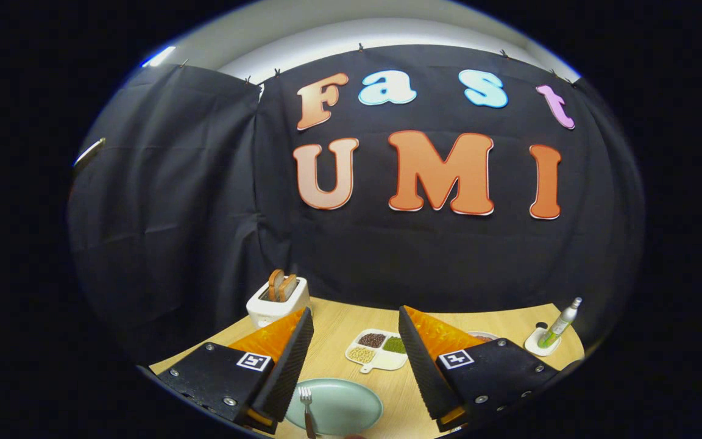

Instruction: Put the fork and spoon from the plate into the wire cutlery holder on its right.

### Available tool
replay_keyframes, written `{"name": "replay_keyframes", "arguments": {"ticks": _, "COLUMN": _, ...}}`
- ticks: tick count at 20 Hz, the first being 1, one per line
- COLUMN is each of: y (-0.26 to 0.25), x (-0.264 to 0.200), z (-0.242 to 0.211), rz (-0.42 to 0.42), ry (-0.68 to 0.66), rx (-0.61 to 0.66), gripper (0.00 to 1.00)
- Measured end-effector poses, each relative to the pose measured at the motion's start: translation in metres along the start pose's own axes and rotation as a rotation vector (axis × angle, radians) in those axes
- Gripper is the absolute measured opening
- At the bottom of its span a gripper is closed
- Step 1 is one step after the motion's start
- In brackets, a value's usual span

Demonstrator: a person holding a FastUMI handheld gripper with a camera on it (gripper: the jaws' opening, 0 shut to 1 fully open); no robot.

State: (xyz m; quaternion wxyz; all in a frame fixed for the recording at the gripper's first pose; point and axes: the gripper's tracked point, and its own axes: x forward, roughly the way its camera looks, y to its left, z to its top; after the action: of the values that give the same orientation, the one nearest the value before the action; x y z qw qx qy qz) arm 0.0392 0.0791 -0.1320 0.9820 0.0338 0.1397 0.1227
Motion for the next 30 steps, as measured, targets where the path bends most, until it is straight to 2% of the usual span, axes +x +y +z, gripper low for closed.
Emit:
{"name": "replay_keyframes", "arguments": {"ticks": 7, "y": 0.036, "x": 0.02, "z": -0.086, "rz": 0.083, "ry": 0.297, "rx": -0.028, "gripper": 0.88}}
{"name": "replay_keyframes", "arguments": {"ticks": 12, "y": 0.06, "x": 0.02, "z": -0.157, "rz": 0.154, "ry": 0.554, "rx": 0.014, "gripper": 0.88}}
{"name": "replay_keyframes", "arguments": {"ticks": 20, "y": 0.072, "x": 0.018, "z": -0.227, "rz": 0.196, "ry": 0.853, "rx": -0.037, "gripper": 0.88}}
{"name": "replay_keyframes", "arguments": {"ticks": 23, "y": 0.079, "x": 0.017, "z": -0.252, "rz": 0.218, "ry": 0.976, "rx": -0.044, "gripper": 0.82}}
{"name": "replay_keyframes", "arguments": {"ticks": 26, "y": 0.073, "x": 0.015, "z": -0.279, "rz": 0.189, "ry": 1.088, "rx": -0.091, "gripper": 0.75}}
{"name": "replay_keyframes", "arguments": {"ticks": 30, "y": 0.084, "x": 0.015, "z": -0.302, "rz": 0.187, "ry": 1.179, "rx": -0.124, "gripper": 0.56}}
